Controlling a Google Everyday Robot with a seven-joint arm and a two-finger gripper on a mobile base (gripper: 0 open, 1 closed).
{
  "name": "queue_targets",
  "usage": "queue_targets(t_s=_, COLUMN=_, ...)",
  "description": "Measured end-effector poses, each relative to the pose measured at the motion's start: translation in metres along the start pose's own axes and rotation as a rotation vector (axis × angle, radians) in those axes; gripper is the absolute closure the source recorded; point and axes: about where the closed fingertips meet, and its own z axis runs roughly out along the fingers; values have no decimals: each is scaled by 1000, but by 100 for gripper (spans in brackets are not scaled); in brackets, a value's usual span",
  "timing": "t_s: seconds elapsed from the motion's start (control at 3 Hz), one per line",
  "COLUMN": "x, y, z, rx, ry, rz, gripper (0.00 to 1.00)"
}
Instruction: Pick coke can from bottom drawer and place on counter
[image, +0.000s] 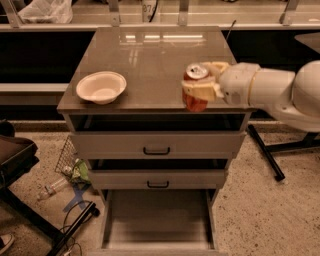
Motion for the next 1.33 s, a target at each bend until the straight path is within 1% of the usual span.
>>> queue_targets(t_s=0.33, x=-33, y=-20, z=13, rx=15, ry=-13, rz=-78, gripper=100)
queue_targets(t_s=0.67, x=-41, y=-60, z=40, rx=64, ry=-4, rz=-116, gripper=100)
queue_targets(t_s=1.0, x=-24, y=-97, z=46, rx=110, ry=12, rz=-63, gripper=100)
queue_targets(t_s=1.33, x=5, y=-130, z=42, rx=155, ry=25, rz=58, gripper=100)
